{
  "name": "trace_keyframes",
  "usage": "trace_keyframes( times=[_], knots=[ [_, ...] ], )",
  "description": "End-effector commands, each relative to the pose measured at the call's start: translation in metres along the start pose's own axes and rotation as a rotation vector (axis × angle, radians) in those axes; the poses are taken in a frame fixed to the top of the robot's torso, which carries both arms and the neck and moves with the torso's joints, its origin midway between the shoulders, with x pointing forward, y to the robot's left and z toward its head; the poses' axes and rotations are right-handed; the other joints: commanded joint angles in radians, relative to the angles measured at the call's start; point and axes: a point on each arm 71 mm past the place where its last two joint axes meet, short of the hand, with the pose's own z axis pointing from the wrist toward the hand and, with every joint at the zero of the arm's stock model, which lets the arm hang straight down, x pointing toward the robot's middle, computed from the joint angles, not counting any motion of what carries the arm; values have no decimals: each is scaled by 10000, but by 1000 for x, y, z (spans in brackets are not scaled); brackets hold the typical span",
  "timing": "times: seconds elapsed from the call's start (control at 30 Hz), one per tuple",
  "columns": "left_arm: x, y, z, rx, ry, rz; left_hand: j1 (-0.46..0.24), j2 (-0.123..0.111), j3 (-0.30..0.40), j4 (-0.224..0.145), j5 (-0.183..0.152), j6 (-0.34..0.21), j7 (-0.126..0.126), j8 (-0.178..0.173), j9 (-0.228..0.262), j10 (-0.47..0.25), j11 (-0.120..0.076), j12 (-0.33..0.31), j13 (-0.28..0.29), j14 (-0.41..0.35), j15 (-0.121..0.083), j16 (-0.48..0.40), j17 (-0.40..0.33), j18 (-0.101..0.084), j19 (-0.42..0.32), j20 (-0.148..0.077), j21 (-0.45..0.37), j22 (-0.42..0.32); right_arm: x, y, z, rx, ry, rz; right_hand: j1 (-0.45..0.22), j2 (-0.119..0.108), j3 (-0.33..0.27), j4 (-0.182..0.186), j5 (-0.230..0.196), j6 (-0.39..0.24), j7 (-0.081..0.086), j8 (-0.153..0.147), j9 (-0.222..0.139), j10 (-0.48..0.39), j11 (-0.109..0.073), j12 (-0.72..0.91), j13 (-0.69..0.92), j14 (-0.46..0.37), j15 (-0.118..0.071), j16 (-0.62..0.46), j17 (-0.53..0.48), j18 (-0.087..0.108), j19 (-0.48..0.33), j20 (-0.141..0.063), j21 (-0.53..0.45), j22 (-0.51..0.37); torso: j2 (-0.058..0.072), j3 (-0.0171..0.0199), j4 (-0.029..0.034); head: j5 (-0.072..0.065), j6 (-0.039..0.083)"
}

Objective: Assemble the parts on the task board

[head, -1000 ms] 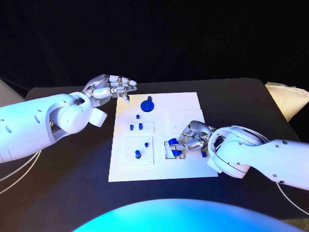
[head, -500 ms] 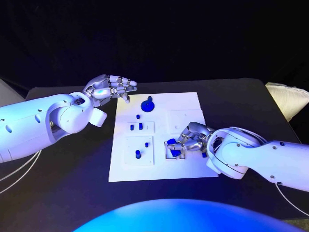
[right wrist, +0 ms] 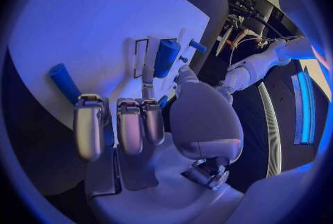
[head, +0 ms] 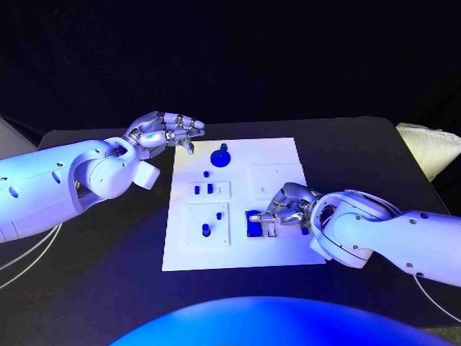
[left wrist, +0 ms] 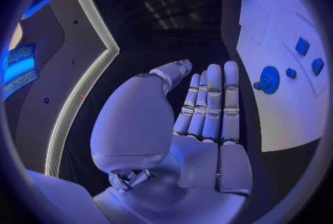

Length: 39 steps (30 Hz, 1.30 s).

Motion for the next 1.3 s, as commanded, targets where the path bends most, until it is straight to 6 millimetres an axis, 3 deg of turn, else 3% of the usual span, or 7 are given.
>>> trace_keyframes(
  times=[0.03,0.3,0.37,0.57,0.77,1.0,1.3],
  knots=[
    [2,-1,0,48,165,-78,0,111,-12,18,41,-64,4,33,-9,-41,-3,34,-2,-13,22,-32,-2,146,47,-14,-56,-15,1,0,-1,-190,-67,-61,-110,-14,-53,4,-54,-73,12,59,14,975,-6,-23,2485,968,-46,28,2207,-187,652,-35,-27,2016,6,4,4,7,1],
    [2,-1,0,45,158,-76,0,111,-12,18,41,-64,4,33,-9,-41,-3,34,-2,-13,22,-32,-2,146,47,-14,-56,-15,-2,-3,-7,-703,-172,62,214,167,-16,-38,56,-93,5,96,30,977,-14,-24,2487,971,-52,32,2222,-190,659,-39,-16,2029,-1,5,-3,13,1],
    [2,-1,0,45,156,-76,0,111,-12,18,41,-64,4,33,-9,-41,-3,34,-2,-13,22,-32,-2,146,47,-14,-56,-15,-3,-3,-8,-926,-160,55,749,228,48,-67,121,-125,5,113,36,972,-15,-37,2482,972,-53,31,2223,-191,662,-44,-15,2037,-3,4,-3,9,1],
    [2,-1,0,51,148,-73,0,111,-12,18,41,-64,4,33,-9,-41,-3,34,-2,-13,22,-32,-2,146,47,-14,-56,-15,-7,-4,-12,-1590,-291,-170,2514,-119,647,-103,43,-243,40,114,-10,947,8,-103,2452,965,-42,16,2194,-186,651,-41,-60,2039,-2,2,-12,9,1],
    [2,-1,0,62,146,-73,0,111,-12,18,41,-64,4,33,-9,-41,-3,34,-2,-13,22,-32,-2,146,47,-14,-56,-15,-6,-5,-14,-1954,-341,-621,2726,-391,774,-78,-115,-138,25,174,-14,950,2,-96,2458,969,-39,23,2217,-193,662,-33,-29,2061,1,7,-14,0,1],
    [2,-1,0,64,159,-75,6,122,-7,22,42,-72,8,39,-12,-61,1,53,0,-15,26,-31,-1,145,56,-12,-65,-21,-1,-5,-13,-1921,-308,-846,2822,-485,1014,-56,-365,409,-279,840,377,943,-246,-131,2443,990,-230,55,2311,-213,700,-174,72,2123,0,-1,-1,-4,1],
    [2,-1,0,57,162,-75,6,122,-7,22,42,-72,8,39,-12,-61,1,53,0,-15,26,-31,-1,145,56,-12,-65,-21,5,-3,-10,-1676,-389,-990,2844,-506,1139,-61,-352,439,-456,1390,862,1014,-401,42,2539,1028,-364,120,2483,-254,763,-301,256,2216,5,-2,9,-5,1]
  ],
)
